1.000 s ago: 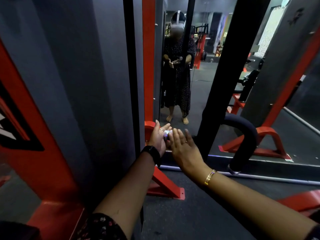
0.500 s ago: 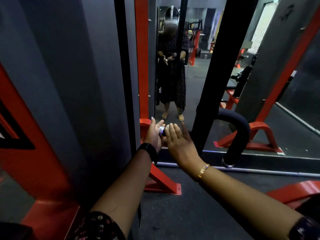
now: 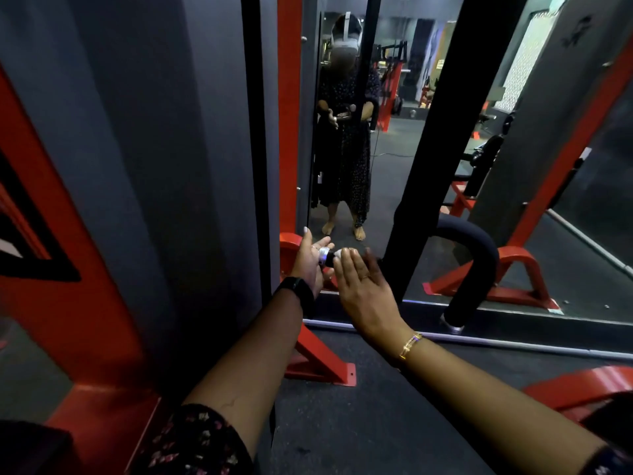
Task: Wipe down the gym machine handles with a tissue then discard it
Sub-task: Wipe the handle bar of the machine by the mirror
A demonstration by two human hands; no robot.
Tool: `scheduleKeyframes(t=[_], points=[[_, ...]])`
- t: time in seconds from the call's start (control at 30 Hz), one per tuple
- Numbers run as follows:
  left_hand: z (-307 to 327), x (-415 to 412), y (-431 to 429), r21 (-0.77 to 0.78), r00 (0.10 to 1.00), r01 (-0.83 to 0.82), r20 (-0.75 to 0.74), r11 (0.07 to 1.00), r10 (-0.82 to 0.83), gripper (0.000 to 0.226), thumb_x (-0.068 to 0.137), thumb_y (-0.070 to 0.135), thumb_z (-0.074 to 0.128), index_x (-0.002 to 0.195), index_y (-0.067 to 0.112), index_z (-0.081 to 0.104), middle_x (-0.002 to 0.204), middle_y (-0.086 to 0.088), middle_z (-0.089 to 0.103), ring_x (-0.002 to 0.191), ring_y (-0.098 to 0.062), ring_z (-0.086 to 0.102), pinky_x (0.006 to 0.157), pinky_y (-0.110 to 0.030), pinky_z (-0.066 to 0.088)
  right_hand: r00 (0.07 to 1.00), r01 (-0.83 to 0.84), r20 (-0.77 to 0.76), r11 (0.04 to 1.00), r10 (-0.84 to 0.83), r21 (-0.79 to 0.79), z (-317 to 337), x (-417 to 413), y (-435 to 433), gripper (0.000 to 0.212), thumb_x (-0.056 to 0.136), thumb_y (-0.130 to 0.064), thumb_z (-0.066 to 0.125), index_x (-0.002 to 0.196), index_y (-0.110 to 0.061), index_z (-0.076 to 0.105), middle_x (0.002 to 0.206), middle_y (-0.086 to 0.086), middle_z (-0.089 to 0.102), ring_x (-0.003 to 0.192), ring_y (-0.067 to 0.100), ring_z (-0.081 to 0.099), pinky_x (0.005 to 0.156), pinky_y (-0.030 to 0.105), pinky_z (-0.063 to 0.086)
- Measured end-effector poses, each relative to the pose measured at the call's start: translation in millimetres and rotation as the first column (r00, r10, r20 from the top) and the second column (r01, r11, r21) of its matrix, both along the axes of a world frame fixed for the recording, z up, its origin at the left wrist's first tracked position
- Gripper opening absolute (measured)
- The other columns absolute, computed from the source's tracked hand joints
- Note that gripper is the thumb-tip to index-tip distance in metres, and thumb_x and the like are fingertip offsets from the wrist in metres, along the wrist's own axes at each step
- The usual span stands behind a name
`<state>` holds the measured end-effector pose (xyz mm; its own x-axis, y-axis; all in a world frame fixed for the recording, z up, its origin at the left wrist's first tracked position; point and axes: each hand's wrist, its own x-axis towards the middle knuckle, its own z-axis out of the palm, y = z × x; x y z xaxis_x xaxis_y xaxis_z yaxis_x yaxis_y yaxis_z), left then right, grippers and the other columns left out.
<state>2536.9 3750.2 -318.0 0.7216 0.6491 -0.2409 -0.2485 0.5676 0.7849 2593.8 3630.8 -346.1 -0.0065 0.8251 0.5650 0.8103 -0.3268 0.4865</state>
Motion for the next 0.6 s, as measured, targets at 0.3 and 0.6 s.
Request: scheduleKeyframes(t=[0.3,0.6], points=[[-9,-11,5,-0.155,0.993,0.009,0.119,0.988,0.01,0.095,0.089,0.077,0.01,0.129,0.003,0.054,0.11,-0.014,0.065,0.096,-0.024,0.061,0.081,-0.033,0.049,0.955,-0.066,-0.28,0.989,0.102,0.134,36,-8,47,0.058,0.052,-0.013,0.089,0.106,-0.001,0.069,0.096,0.012,0.072,0.087,0.023,0.071,0.086,0.052,0.051],[-12,-20,13,-0.173,0.995,-0.025,0.09,0.985,0.041,0.094,0.089,0.076,0.016,0.137,0.0,0.045,0.119,-0.021,0.062,0.098,-0.029,0.062,0.08,-0.039,0.049,0.908,-0.307,0.213,0.919,0.36,-0.246,-5,32,19,0.044,0.09,-0.011,0.037,0.125,-0.008,0.063,0.135,0.003,0.057,0.13,0.022,0.048,0.115,0.045,0.018]])
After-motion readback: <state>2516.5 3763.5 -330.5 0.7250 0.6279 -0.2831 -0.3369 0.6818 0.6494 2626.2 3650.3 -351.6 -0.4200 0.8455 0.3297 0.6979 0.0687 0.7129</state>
